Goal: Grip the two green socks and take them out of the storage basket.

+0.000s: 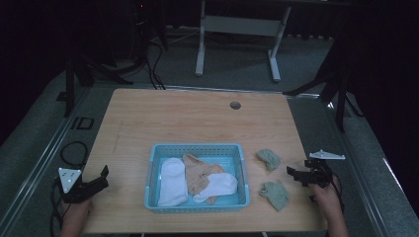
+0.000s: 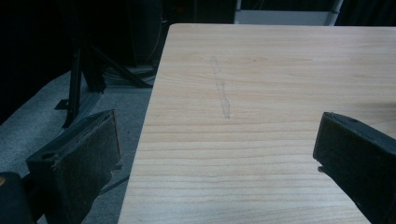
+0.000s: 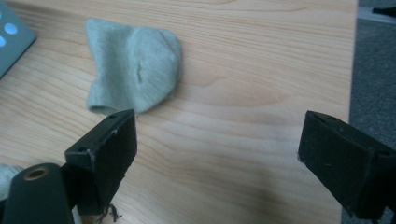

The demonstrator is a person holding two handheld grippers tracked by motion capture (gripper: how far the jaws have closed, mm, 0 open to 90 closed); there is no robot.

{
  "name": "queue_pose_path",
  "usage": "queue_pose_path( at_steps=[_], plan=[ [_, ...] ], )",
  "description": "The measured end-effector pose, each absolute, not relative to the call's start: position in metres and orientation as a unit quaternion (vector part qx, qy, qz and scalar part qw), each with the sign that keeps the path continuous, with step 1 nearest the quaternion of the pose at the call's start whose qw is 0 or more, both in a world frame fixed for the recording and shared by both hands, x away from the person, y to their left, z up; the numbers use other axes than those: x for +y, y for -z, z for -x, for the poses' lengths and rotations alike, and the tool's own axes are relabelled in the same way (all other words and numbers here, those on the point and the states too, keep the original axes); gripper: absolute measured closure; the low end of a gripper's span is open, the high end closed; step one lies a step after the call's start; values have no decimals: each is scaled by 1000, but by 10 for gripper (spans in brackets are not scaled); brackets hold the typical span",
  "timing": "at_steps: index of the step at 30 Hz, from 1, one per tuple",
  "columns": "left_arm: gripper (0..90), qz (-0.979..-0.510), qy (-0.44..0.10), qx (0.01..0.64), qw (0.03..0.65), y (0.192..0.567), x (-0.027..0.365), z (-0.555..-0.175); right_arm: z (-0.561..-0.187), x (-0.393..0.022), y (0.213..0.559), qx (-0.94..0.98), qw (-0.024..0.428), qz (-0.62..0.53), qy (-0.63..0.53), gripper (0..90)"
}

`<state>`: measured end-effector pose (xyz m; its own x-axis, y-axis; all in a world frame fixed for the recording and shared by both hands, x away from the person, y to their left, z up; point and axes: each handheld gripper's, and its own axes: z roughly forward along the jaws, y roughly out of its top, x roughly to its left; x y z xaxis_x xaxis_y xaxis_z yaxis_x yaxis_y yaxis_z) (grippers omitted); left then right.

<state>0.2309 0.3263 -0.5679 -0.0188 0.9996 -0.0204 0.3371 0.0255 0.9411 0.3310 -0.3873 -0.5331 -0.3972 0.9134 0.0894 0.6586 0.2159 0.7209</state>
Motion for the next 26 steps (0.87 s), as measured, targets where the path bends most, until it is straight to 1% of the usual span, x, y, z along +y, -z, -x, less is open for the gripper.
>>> queue_pose_path(
  at_steps=[3, 6, 7, 11, 13, 14, 17, 22, 26],
  plan=[
    [4, -569, -405, 587, 409, 568, 326, -231, -319, -395, 542, 735, 212, -536, -358, 114],
    [4, -569, -405, 588, 409, 568, 326, -231, -313, -399, 546, 723, 216, -543, -368, 115],
    [4, -569, -405, 588, 409, 568, 326, -231, -307, -401, 549, 715, 237, -547, -366, 115],
    [4, -569, -405, 588, 409, 568, 326, -231, -299, -405, 555, 701, 266, -556, -359, 115],
    [4, -569, -405, 588, 409, 568, 326, -231, -298, -409, 556, 694, 260, -564, -365, 115],
    [4, -569, -405, 587, 408, 568, 326, -231, -296, -411, 556, 687, 265, -566, -371, 115],
    [3, -569, -404, 588, 409, 568, 326, -231, -290, -410, 557, 673, 297, -564, -375, 125],
    [4, -569, -404, 587, 410, 568, 327, -231, -290, -406, 558, 678, 306, -561, -364, 130],
    [3, -569, -404, 587, 410, 568, 327, -231, -290, -407, 560, 682, 298, -560, -364, 131]
  ],
)
